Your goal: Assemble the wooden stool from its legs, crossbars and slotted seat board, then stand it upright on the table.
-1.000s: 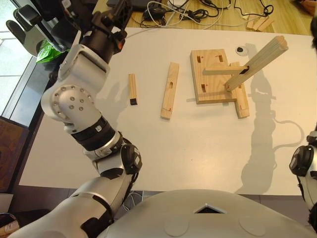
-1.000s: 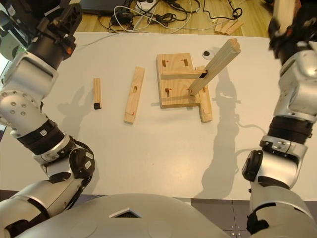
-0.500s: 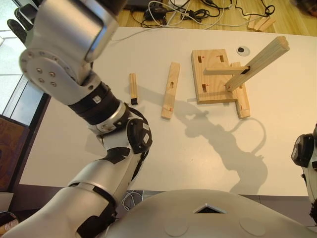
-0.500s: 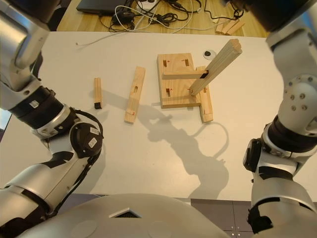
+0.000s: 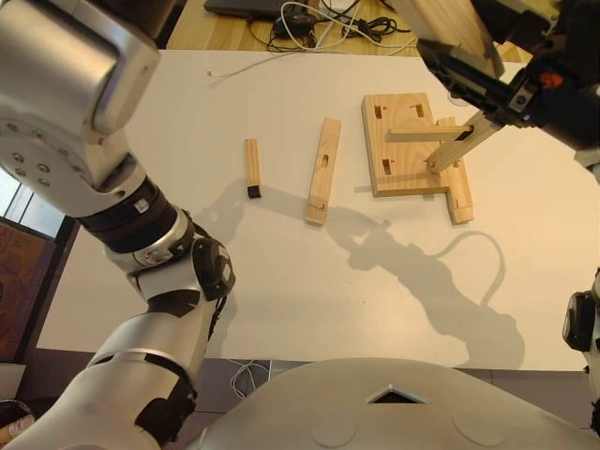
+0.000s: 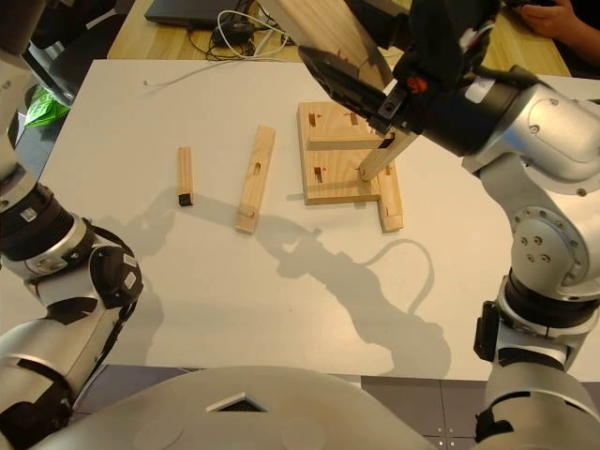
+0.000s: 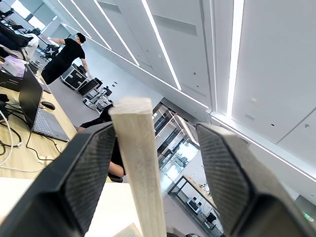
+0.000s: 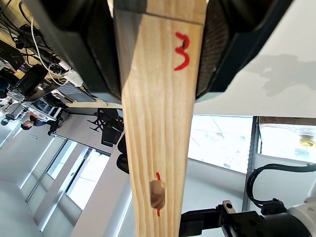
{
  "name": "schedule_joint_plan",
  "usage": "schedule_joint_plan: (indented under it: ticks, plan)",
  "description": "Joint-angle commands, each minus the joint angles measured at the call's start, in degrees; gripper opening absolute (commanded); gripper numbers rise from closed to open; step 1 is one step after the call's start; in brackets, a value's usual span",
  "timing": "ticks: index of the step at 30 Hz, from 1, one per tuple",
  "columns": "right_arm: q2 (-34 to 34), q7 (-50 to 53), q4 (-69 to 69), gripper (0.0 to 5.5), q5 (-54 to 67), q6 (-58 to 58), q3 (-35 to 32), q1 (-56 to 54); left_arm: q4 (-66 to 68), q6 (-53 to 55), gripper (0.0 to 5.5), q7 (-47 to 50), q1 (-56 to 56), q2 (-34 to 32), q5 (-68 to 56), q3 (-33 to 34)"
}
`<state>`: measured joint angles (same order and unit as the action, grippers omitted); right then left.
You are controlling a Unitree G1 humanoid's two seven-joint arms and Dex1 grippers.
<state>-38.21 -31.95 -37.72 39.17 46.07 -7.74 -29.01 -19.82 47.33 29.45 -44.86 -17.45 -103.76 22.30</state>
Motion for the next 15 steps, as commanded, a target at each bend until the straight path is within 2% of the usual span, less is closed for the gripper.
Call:
schedule_joint_plan:
  ticks: [1,15]
  plan:
    - [-0.45,-0.6,0.03,2.05,0.71,-0.92,-0.67,0.17,-1.37,-3.07,3.0,1.99,0.18,-0.17,-0.67,-5.15]
    - [3.12,2.17,-1.5,2.05,3.47,-0.64,2.15,-1.84,-2.47,-10.51,3.0,2.73,2.42,0.94,-2.18,-13.06]
